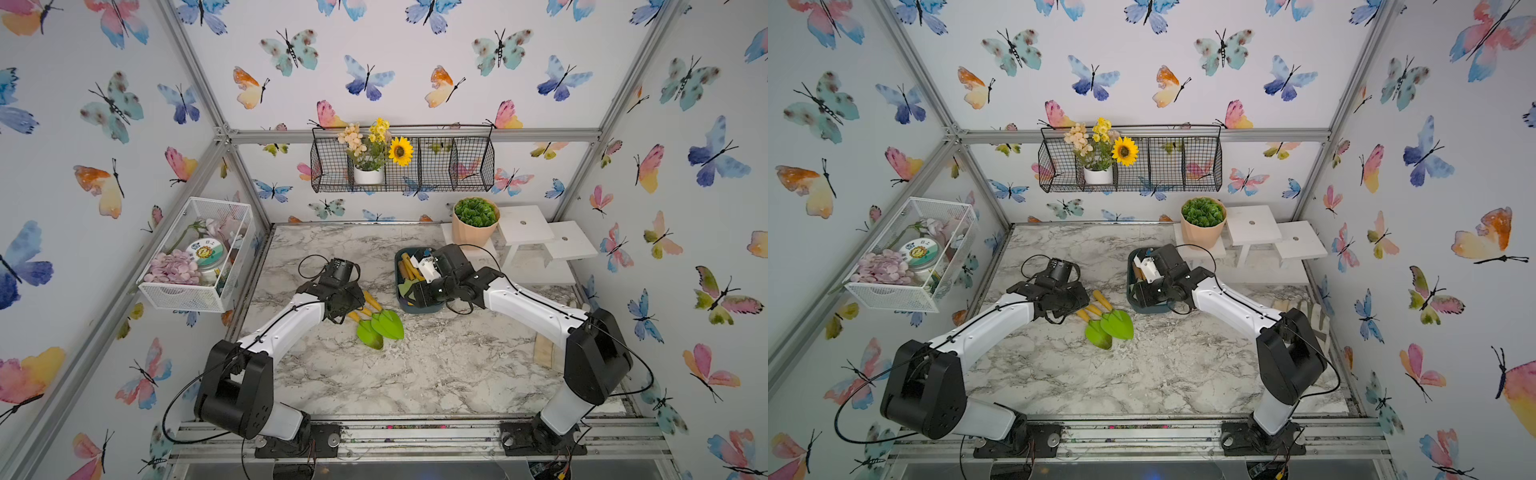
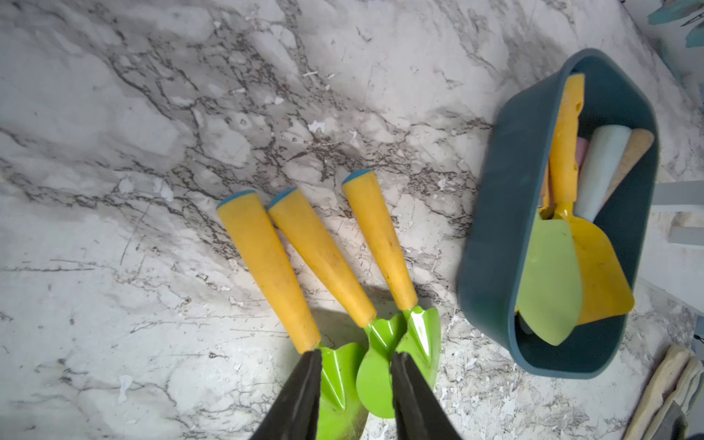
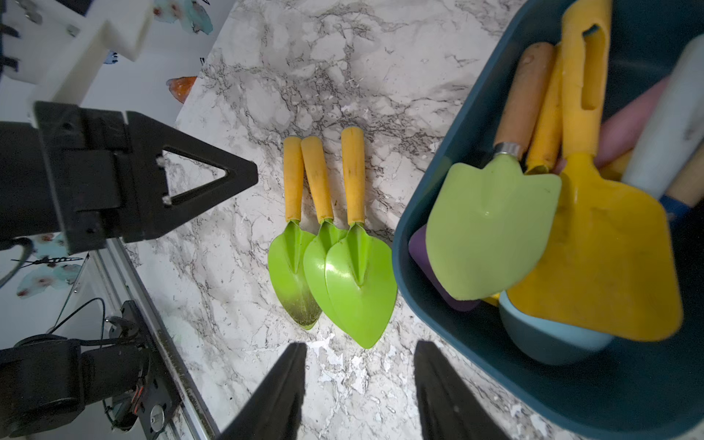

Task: Put the shovel into the storage box
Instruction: Pick up the shovel from the center of the board.

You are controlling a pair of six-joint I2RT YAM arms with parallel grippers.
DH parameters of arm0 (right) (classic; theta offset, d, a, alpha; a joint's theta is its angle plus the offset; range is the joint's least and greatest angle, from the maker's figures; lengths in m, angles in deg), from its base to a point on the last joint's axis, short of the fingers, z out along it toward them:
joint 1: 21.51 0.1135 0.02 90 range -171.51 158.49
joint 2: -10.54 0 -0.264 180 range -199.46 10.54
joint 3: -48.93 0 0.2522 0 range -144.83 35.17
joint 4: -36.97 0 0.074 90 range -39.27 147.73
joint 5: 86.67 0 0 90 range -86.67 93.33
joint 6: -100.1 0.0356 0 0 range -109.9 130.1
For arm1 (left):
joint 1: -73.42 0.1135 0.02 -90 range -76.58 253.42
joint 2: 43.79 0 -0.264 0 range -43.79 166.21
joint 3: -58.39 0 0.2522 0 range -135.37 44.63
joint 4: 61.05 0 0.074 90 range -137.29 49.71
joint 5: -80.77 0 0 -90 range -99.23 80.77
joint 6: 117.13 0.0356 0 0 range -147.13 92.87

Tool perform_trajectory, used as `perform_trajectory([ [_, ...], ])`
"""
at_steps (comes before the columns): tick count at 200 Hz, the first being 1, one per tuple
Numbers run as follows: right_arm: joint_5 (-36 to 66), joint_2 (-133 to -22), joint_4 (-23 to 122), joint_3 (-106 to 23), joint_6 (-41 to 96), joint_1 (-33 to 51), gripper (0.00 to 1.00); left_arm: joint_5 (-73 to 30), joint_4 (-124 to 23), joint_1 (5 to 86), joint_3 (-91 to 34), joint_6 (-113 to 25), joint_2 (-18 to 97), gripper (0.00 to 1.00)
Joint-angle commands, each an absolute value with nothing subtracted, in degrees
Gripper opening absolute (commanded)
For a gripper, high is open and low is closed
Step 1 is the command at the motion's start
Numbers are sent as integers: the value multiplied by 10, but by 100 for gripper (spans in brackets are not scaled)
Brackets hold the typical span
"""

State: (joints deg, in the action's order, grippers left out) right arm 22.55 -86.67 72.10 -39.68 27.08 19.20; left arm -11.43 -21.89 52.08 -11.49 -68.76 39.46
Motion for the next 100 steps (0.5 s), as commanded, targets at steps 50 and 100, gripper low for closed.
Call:
perform_trajectory([
  [50,243,-883,727,-410,261,207,51,-123,-273,559,-51,-744,409,38],
  [100,229,-876,728,-400,262,207,51,-124,-300,569,-61,-737,451,38],
])
